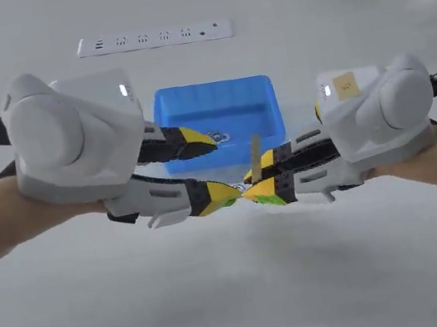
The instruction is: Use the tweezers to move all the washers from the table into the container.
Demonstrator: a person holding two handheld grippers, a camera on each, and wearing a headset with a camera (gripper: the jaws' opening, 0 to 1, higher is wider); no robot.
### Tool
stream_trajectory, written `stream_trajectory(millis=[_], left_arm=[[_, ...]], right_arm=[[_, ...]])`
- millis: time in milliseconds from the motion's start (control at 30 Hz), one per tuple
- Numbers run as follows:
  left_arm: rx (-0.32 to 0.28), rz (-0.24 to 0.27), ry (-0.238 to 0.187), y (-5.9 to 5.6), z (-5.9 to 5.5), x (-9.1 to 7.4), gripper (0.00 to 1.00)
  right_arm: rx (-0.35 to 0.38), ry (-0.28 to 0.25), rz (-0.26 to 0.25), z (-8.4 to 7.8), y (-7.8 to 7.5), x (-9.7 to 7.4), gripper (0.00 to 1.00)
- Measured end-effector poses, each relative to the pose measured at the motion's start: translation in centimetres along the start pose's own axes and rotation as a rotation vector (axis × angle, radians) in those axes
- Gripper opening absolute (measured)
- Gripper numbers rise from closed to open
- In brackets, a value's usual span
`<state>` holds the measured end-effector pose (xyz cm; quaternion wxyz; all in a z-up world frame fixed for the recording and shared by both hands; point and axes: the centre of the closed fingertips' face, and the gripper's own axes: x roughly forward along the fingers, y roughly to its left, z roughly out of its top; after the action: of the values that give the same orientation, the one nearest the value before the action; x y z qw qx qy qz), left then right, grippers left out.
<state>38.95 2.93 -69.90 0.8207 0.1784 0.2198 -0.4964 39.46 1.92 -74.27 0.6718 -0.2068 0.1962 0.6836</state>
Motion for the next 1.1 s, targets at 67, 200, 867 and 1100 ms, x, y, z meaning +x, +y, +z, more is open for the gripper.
stream_trajectory(millis=[67, 200, 867, 1100], left_arm=[[-0.011, 0.02, -0.017, 0.1, 0.0, -0.6, 0.42], [-0.056, 0.041, -0.05, 0.2, -0.1, -1.9, 0.52], [-0.28, 0.101, -0.11, 0.4, -2.3, -4.5, 0.99], [-0.29, 0.13, -0.123, 0.8, -2.3, -5.0, 0.99]], right_arm=[[0.003, -0.005, -0.01, 0.6, -0.2, -0.6, 0.09], [0.006, -0.022, -0.025, 1.9, -0.6, -1.7, 0.09], [-0.082, -0.057, -0.078, 7.8, -5.9, -2.0, 0.1], [-0.053, -0.047, -0.112, 7.1, -9.1, -0.5, 0.09]])
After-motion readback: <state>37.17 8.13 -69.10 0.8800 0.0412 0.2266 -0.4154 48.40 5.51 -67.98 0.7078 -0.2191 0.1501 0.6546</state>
